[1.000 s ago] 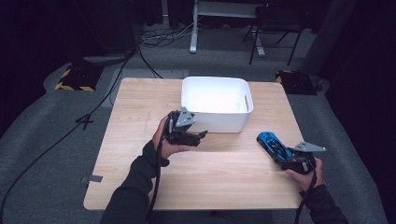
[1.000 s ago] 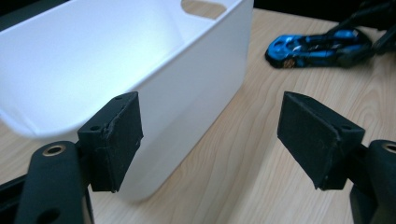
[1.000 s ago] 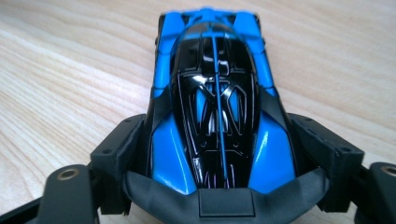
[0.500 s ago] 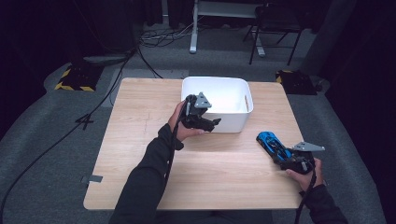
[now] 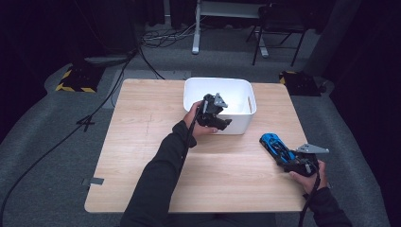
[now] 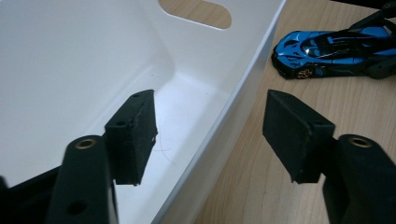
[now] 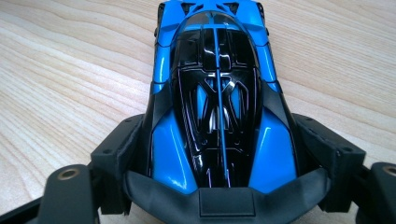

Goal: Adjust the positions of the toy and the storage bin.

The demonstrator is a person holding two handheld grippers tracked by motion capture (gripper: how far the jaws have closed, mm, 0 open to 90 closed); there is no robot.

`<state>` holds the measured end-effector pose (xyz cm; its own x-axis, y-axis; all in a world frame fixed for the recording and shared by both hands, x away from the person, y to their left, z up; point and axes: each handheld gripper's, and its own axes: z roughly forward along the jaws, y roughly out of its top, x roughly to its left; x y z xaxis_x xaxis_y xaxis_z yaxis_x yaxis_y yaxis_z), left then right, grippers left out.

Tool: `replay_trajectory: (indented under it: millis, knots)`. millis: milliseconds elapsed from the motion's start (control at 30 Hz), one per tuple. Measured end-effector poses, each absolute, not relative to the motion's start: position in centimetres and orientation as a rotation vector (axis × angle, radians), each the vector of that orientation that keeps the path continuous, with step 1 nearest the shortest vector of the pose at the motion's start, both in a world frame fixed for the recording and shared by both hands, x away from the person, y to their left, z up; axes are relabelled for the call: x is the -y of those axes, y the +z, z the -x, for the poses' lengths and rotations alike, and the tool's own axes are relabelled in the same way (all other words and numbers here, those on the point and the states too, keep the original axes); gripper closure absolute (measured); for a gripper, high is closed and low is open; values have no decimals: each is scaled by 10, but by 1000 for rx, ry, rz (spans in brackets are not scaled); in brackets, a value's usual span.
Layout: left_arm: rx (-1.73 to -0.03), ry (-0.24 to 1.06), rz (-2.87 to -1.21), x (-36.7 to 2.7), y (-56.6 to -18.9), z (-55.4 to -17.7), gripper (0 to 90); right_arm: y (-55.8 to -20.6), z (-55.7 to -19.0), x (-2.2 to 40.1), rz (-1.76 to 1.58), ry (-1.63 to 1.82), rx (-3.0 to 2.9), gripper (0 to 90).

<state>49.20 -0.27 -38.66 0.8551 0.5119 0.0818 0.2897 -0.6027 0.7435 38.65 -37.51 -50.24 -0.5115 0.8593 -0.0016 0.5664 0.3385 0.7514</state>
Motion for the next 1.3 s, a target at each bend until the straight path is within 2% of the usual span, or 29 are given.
replay_trajectory:
  millis: [33, 67, 133, 167, 200, 300, 400, 467, 1100, 1167, 1300]
  knots:
    - [-578, 369, -2252, 3, -387, -492, 402, -502, -386, 375, -1259, 1002, -2207, 243]
    - [-559, 340, -2272, 4, -387, -494, 478, -502, -386, 375, -1258, 1001, -2210, 243]
    - [-557, 334, -2286, 5, -387, -495, 540, -502, -386, 375, -1261, 1002, -2207, 243]
    - [-549, 332, -2311, 7, -389, -495, 540, -502, -386, 375, -1259, 1002, -2208, 243]
    - [-536, 331, -2308, 7, -389, -496, 619, -502, -386, 375, -1261, 1003, -2207, 243]
    - [-517, 289, -2283, 5, -386, -497, 684, -502, -386, 375, -1261, 1003, -2206, 243]
    - [-505, 252, -2292, 5, -385, -491, 711, -502, -386, 375, -1256, 1001, -2210, 243]
    - [-487, 271, -2298, 7, -384, -485, 733, -502, -386, 375, -1257, 1001, -2210, 243]
    - [-319, 228, -2298, 6, -383, -430, 739, -502, -386, 375, -1258, 999, -2208, 243]
    - [-330, 209, -2290, 5, -381, -427, 716, -502, -386, 375, -1257, 999, -2209, 243]
    - [-331, 251, -2284, 4, -379, -423, 626, -502, -386, 375, -1257, 999, -2209, 242]
